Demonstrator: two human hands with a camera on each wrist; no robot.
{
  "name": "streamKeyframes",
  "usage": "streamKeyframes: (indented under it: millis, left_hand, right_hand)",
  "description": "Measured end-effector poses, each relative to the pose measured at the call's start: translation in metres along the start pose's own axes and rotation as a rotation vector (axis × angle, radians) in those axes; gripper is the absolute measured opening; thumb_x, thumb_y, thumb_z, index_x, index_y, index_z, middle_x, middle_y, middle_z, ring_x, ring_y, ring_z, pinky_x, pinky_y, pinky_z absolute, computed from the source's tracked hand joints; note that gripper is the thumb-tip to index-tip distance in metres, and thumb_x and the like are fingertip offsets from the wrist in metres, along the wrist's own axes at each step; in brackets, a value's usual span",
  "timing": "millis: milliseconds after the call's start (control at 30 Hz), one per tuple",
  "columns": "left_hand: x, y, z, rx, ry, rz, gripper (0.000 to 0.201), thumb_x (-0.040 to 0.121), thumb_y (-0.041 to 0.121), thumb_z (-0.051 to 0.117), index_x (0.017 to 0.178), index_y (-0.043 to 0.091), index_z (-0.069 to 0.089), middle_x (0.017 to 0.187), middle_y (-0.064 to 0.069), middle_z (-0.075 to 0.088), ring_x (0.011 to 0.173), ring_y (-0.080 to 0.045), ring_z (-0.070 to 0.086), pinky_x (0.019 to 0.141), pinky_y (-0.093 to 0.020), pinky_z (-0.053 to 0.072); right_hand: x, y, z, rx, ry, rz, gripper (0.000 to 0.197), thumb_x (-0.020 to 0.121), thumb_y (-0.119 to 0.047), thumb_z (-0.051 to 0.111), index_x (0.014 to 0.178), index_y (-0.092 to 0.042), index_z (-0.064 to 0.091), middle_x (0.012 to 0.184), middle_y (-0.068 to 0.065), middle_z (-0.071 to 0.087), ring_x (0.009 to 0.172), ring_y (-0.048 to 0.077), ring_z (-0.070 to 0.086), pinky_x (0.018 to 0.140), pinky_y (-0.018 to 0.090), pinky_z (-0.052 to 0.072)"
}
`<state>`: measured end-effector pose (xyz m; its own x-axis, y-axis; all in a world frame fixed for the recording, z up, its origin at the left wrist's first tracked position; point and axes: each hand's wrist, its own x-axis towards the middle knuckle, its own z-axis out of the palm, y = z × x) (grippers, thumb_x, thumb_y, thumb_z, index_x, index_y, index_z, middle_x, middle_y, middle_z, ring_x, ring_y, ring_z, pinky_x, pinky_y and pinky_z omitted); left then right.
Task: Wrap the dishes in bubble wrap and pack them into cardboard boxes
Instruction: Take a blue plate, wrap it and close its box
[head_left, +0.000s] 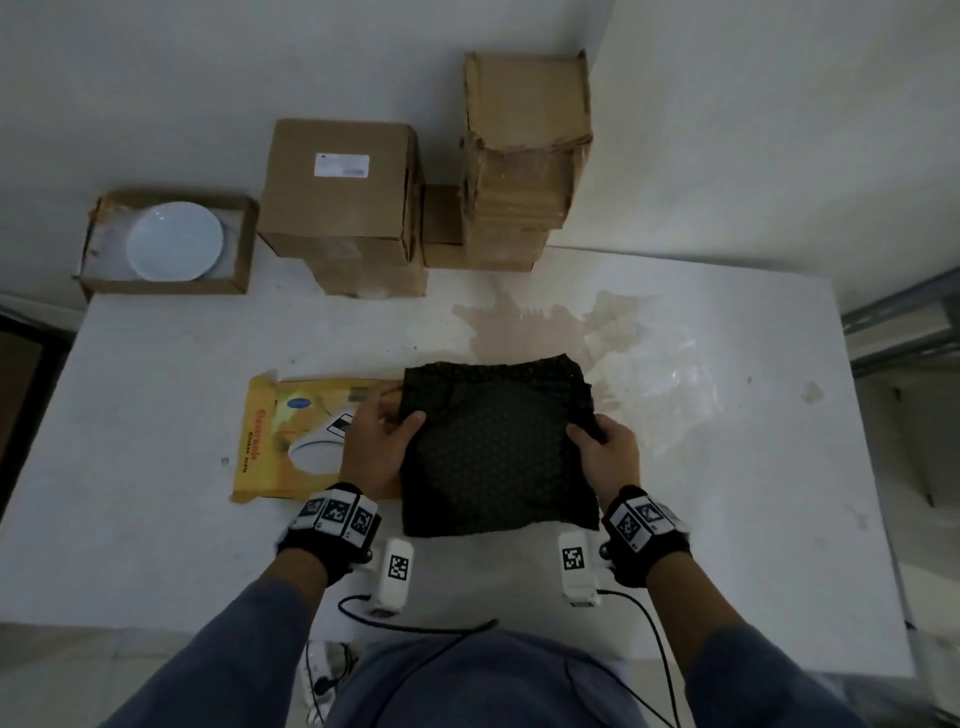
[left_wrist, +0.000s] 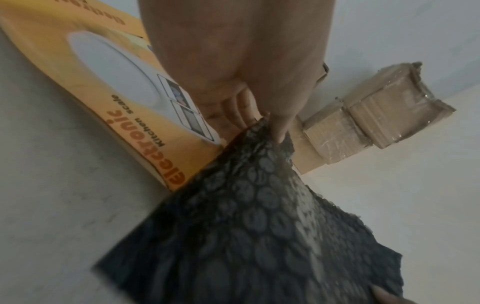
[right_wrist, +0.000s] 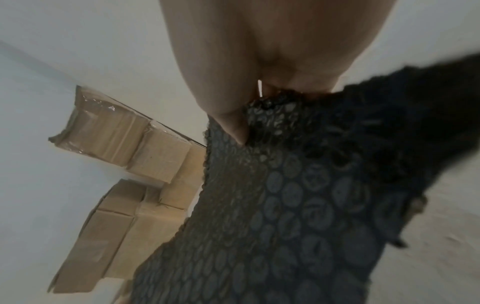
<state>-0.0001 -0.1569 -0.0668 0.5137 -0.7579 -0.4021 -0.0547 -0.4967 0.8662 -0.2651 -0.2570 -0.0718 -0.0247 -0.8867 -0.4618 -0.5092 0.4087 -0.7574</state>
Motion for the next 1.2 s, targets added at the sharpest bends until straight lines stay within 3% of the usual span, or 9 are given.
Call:
streamKeyframes:
  millis: [133, 300, 367, 433, 533, 600, 733, 933, 1200]
  left_hand:
    - [0.001, -0.006, 0.0, -0.043, -0.013, 0.073, 0.077, 0.08, 0.004, 0.077, 0.141, 0.028, 0.037, 0.111, 0.006, 0.06, 0.097, -0.01, 0.062, 0.08, -0.021, 0.052]
    - [0.006, -0.009, -0.003, 0.067, 0.019, 0.151, 0.073, 0.078, 0.0, 0.075, 0.138, 0.025, 0.043, 0.115, 0.0, 0.057, 0.099, -0.014, 0.059, 0.073, -0.014, 0.049]
    - [0.006, -0.009, -0.003, 0.203, 0.078, 0.225, 0.07, 0.077, 0.004, 0.075, 0.136, 0.024, 0.044, 0.122, -0.002, 0.051, 0.105, -0.013, 0.053, 0.082, -0.023, 0.049]
    - [0.003, -0.008, -0.003, 0.376, 0.104, 0.373, 0.061, 0.077, 0.008, 0.072, 0.132, 0.022, 0.048, 0.122, -0.003, 0.049, 0.108, -0.017, 0.049, 0.088, -0.032, 0.047]
    - [0.002, 0.006, -0.001, 0.581, -0.027, 0.633, 0.043, 0.078, 0.014, 0.072, 0.119, 0.019, 0.059, 0.115, -0.003, 0.049, 0.106, -0.018, 0.049, 0.086, -0.035, 0.048]
    - [0.004, 0.013, 0.003, 0.723, -0.18, 0.738, 0.045, 0.075, 0.021, 0.075, 0.117, 0.019, 0.06, 0.118, -0.003, 0.047, 0.108, -0.02, 0.049, 0.088, -0.037, 0.048]
    - [0.01, 0.019, 0.016, 1.058, -0.47, 0.626, 0.084, 0.067, 0.032, 0.079, 0.141, 0.022, 0.04, 0.14, -0.007, 0.034, 0.127, -0.026, 0.037, 0.099, -0.043, 0.042]
    - [0.016, 0.018, 0.024, 1.289, -0.515, 0.528, 0.115, 0.069, 0.041, 0.082, 0.155, 0.012, 0.011, 0.153, -0.013, 0.018, 0.137, -0.03, 0.03, 0.104, -0.039, 0.038]
    - [0.013, 0.017, 0.037, 1.279, -0.534, 0.442, 0.111, 0.063, 0.022, 0.085, 0.15, 0.003, 0.019, 0.146, -0.016, 0.028, 0.125, -0.03, 0.044, 0.094, -0.036, 0.047]
  right_hand:
    - [-0.004, 0.002, 0.004, -0.115, 0.062, -0.046, 0.02, 0.087, -0.022, 0.069, 0.105, -0.013, 0.068, 0.093, 0.003, 0.07, 0.087, 0.02, 0.063, 0.074, 0.025, 0.046]
    - [-0.007, 0.001, 0.006, -0.119, 0.1, -0.078, 0.028, 0.088, -0.02, 0.071, 0.114, -0.014, 0.065, 0.092, 0.0, 0.068, 0.089, 0.019, 0.065, 0.067, 0.018, 0.045]
    - [-0.008, -0.004, 0.007, -0.082, 0.108, -0.086, 0.036, 0.088, -0.018, 0.071, 0.121, -0.016, 0.06, 0.094, 0.0, 0.064, 0.091, 0.018, 0.063, 0.065, 0.01, 0.042]
    - [-0.007, -0.006, 0.008, -0.099, 0.142, -0.138, 0.051, 0.085, -0.017, 0.074, 0.13, -0.018, 0.052, 0.109, 0.0, 0.058, 0.1, 0.017, 0.058, 0.08, 0.017, 0.046]
    - [-0.009, -0.007, 0.007, -0.351, 0.204, -0.452, 0.057, 0.077, -0.016, 0.075, 0.129, -0.018, 0.052, 0.121, 0.003, 0.048, 0.11, 0.019, 0.05, 0.093, 0.033, 0.046]
    - [-0.012, -0.018, 0.011, -0.521, 0.049, -0.646, 0.055, 0.071, -0.017, 0.074, 0.123, -0.018, 0.056, 0.12, 0.004, 0.049, 0.11, 0.022, 0.05, 0.094, 0.038, 0.048]
    - [-0.009, -0.031, 0.026, -1.042, -0.319, -0.637, 0.091, 0.064, -0.032, 0.078, 0.144, -0.022, 0.036, 0.142, 0.008, 0.035, 0.132, 0.029, 0.035, 0.11, 0.041, 0.031]
    - [0.0, -0.024, 0.034, -1.32, -0.308, -0.668, 0.111, 0.061, -0.039, 0.085, 0.152, -0.014, 0.026, 0.147, 0.017, 0.033, 0.137, 0.034, 0.034, 0.114, 0.052, 0.025]
    - [0.002, -0.025, 0.041, -1.34, -0.356, -0.647, 0.111, 0.065, -0.033, 0.082, 0.151, -0.003, 0.018, 0.148, 0.021, 0.028, 0.135, 0.033, 0.037, 0.114, 0.039, 0.03]
